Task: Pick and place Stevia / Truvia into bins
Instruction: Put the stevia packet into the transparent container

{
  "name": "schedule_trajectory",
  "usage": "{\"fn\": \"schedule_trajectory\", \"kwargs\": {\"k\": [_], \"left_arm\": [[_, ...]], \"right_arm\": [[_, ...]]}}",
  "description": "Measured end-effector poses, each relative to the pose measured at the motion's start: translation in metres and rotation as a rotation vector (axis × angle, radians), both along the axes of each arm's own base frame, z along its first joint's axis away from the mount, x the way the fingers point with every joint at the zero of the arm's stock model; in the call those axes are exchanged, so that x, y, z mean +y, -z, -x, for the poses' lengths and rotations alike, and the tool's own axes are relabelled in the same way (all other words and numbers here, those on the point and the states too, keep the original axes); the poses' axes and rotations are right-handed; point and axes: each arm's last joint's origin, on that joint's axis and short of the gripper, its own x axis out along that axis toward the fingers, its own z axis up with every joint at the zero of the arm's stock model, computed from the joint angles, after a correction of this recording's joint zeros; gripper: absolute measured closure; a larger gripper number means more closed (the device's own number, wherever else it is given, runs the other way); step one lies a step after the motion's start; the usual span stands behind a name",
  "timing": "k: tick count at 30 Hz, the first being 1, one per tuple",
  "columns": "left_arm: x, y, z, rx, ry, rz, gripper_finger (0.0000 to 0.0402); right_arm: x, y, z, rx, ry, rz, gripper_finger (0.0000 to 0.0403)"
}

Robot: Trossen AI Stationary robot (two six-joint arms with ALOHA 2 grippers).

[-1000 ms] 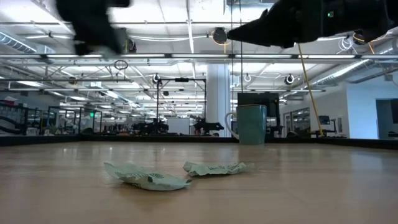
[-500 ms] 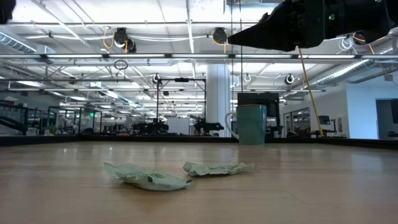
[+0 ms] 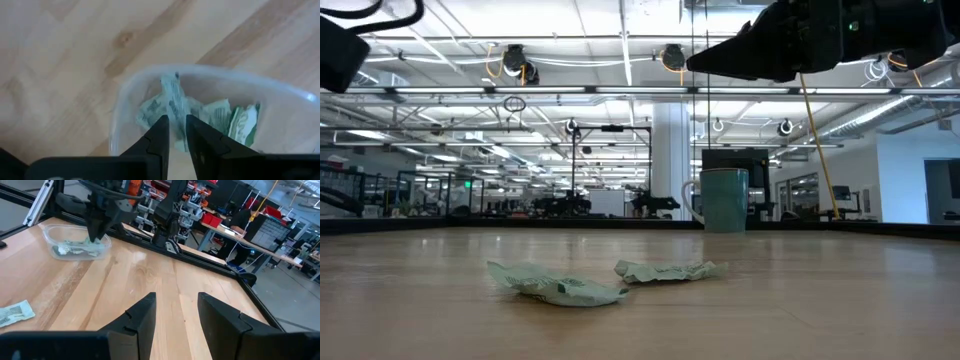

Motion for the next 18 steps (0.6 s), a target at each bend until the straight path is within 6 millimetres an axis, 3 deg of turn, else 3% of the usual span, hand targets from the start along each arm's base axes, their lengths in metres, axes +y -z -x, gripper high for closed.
{"fn": "schedule_trajectory", "kwargs": {"k": [4, 9, 13, 18], "left_arm": [[0.005, -0.004, -0.003, 0.009, 0.002, 0.031, 0.0333], [0.014, -0.012, 0.001, 0.171, -0.06, 0.156, 0.0349], [0.021, -0.02, 0.004, 0.235, -0.117, 0.204, 0.0366], [0.025, -0.034, -0.005, 0.081, -0.134, 0.192, 0.039]], "right_arm": [[0.004, 0.004, 0.0, 0.043, -0.153, -0.028, 0.0261], [0.014, 0.006, 0.003, 0.107, -0.478, -0.229, 0.0259], [0.016, 0.007, 0.004, 0.144, -0.513, -0.315, 0.0259], [0.018, 0.029, -0.002, 0.21, -0.428, -0.29, 0.0259]]}}
